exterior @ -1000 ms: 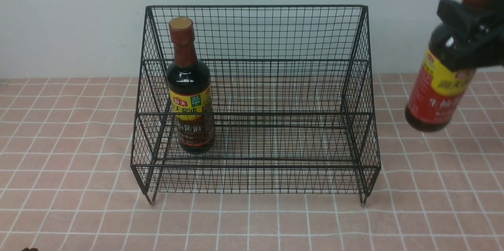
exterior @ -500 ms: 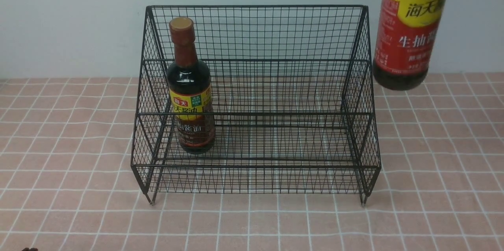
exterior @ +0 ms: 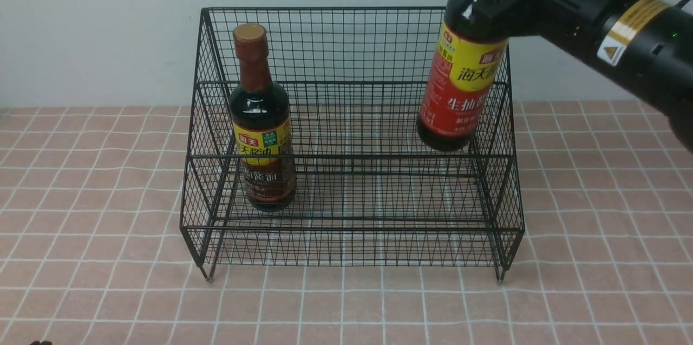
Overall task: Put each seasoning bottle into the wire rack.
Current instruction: Use the right arm to put the condiment bottle back on the shelf
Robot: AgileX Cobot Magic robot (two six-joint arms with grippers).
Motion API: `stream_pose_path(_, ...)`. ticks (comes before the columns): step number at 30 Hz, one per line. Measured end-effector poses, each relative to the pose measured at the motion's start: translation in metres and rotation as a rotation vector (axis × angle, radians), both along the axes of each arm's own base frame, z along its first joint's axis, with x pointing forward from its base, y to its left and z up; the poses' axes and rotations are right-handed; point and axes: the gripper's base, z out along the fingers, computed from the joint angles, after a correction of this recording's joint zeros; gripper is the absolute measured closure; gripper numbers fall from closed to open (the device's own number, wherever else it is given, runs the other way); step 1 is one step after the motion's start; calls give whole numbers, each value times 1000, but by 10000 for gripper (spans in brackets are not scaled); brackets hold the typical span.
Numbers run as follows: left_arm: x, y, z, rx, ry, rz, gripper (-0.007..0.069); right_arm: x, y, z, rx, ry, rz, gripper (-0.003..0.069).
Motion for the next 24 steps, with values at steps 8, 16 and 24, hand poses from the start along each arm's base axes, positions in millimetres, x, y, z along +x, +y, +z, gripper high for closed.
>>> stream_pose_path(8,0,0,0,0,0,0,631,10,-1,-26,-72,166,-50,391)
stream_pose_path(16,0,0,0,0,0,0,631,13,-2,-44,-35,347,-107,391)
stream_pose_path(24,0,0,0,0,0,0,631,15,7,-55,-60,378,-84,391)
